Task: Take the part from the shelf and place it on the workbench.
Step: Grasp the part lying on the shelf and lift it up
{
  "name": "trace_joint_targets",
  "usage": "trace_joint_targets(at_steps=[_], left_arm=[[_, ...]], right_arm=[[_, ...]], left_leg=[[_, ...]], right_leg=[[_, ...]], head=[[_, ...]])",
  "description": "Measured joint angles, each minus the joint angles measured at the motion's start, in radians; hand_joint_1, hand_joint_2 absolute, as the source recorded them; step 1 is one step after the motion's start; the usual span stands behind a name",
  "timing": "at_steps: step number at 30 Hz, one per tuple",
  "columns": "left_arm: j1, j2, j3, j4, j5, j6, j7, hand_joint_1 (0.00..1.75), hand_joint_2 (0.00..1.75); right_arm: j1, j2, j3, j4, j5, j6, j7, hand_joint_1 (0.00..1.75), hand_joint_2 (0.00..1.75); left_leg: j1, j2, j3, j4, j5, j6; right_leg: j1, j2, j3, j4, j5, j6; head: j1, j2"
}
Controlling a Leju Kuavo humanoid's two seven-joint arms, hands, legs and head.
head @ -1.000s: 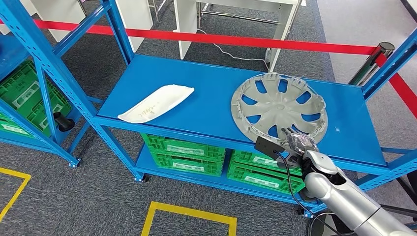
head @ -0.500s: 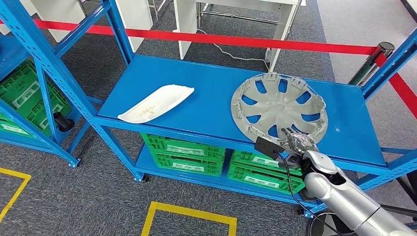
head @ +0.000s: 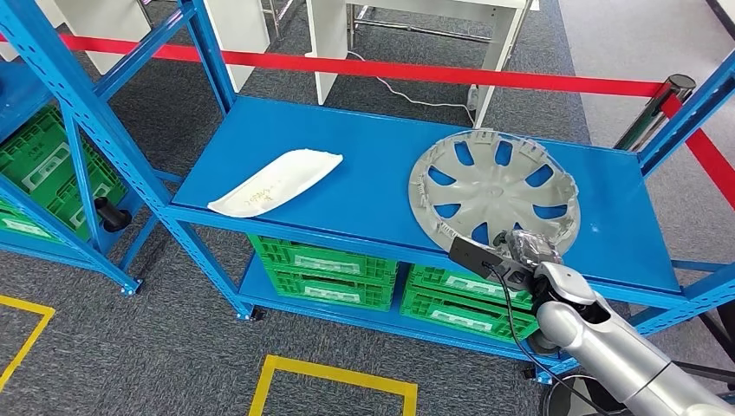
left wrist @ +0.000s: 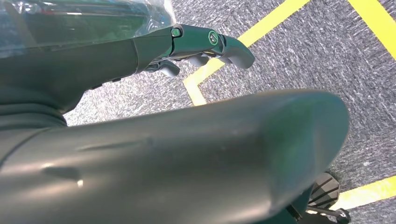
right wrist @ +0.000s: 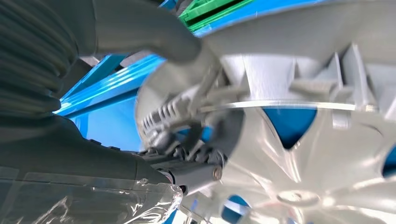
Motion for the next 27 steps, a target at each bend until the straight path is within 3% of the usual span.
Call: trace_joint_targets(at_steps=[18, 27], left_arm=[[0.0, 0.0, 0.0, 0.0, 0.0, 0.0, -0.002, 0.0, 0.0], [0.001, -0.002, 0.001, 0.0, 0.0, 0.001, -0.009, 0.0, 0.0]], right_arm=[[-0.016, 0.0, 0.019, 0.0, 0.001, -0.008, -0.002, 1.75, 1.75], [-0.025, 0.007, 0.033, -0.005, 0.015, -0.062, -0.037, 1.75, 1.75]], left_leg=[[0.0, 0.0, 0.0, 0.0, 0.0, 0.0], [0.0, 0.0, 0.0, 0.0, 0.0, 0.0]], right_leg=[[0.0, 0.0, 0.001, 0.0, 0.0, 0.0], [0.0, 0.0, 0.001, 0.0, 0.0, 0.0]], head=[[0.0, 0.0], [0.0, 0.0]])
